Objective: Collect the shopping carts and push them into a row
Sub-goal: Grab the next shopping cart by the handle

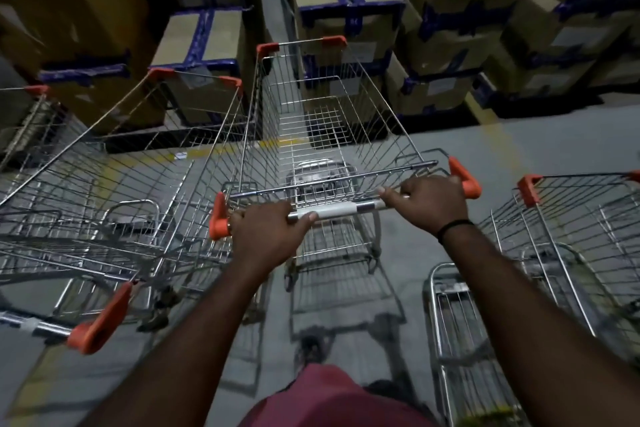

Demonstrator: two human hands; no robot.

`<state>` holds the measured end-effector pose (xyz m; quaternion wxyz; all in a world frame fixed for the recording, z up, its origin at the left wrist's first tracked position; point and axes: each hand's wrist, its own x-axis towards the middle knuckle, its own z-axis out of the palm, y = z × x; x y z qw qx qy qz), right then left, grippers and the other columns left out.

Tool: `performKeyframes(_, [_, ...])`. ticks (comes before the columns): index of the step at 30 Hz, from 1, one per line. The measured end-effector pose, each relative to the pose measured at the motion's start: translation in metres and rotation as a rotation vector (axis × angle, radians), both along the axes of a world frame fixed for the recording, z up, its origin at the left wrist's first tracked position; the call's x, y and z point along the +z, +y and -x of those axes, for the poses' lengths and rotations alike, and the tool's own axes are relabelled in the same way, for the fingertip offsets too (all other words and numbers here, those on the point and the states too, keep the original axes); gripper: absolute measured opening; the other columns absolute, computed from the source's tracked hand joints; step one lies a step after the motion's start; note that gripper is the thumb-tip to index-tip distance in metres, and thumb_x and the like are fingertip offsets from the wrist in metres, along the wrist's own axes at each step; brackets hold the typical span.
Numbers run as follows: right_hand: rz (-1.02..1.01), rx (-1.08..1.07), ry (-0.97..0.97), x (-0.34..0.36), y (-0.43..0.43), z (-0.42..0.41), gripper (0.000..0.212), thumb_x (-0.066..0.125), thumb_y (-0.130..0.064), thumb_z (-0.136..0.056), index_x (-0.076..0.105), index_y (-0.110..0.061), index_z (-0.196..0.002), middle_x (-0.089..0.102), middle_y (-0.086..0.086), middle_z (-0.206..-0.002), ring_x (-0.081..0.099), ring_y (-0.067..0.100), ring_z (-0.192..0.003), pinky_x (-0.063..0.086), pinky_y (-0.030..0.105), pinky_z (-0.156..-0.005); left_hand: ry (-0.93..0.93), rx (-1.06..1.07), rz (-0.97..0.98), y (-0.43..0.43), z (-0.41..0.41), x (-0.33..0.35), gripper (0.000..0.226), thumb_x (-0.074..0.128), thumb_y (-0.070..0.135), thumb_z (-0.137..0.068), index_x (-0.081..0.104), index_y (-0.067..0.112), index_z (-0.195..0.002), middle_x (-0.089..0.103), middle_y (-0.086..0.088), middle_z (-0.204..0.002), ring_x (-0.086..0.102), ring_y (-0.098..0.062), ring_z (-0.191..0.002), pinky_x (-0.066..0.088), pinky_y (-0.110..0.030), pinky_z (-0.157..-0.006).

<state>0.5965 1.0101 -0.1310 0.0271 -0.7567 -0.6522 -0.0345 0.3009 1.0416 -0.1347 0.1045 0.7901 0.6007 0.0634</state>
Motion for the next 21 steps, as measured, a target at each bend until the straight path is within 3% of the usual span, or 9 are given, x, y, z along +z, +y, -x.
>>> performKeyframes(4, [0.031, 0.043, 0.022, 0.004, -0.012, -0.006, 0.086, 0.016, -0.094, -0.076, 0.071, -0.027, -0.076, 0.066, -0.005, -0.072, 0.063, 0.018, -0.08, 0.028, 0.038, -0.082, -0.025, 0.037, 0.003, -0.01, -0.005, 0.001, 0.078, 0.018, 0.093, -0.077, 0.061, 0.028, -0.084, 0.064, 0.01, -0.084, 0.062, -0.021, -0.095, 0.035, -0.05, -0.097])
performKeyframes(10, [0.088, 0.087, 0.026, 0.01, -0.048, -0.022, 0.085, 0.024, -0.094, -0.076, 0.073, -0.026, -0.085, 0.069, -0.003, -0.078, 0.062, 0.018, -0.082, 0.03, 0.038, -0.081, 0.011, 0.052, 0.002, -0.051, -0.016, -0.003, 0.081, 0.022, 0.098, -0.072, 0.066, 0.032, -0.088, 0.062, 0.011, -0.082, 0.064, -0.023, -0.095, 0.035, -0.048, -0.091])
performKeyframes(13, [0.107, 0.093, 0.033, 0.01, -0.072, -0.027, 0.085, 0.022, -0.095, -0.075, 0.07, -0.025, -0.081, 0.067, -0.003, -0.075, 0.064, 0.02, -0.082, 0.034, 0.039, -0.084, 0.029, 0.054, -0.009, -0.074, -0.021, -0.004, 0.085, 0.023, 0.098, -0.072, 0.069, 0.031, -0.095, 0.066, 0.009, -0.086, 0.064, -0.025, -0.096, 0.036, -0.048, -0.091])
performKeyframes(21, [0.152, 0.075, 0.12, 0.013, -0.139, -0.019, 0.077, 0.026, -0.094, -0.077, 0.062, -0.026, -0.078, 0.058, -0.006, -0.07, 0.061, 0.019, -0.08, 0.039, 0.039, -0.088, 0.046, 0.023, 0.0, -0.126, -0.016, 0.002, 0.075, 0.019, 0.098, -0.068, 0.06, 0.038, -0.086, 0.057, 0.013, -0.078, 0.063, -0.022, -0.09, 0.042, -0.052, -0.096])
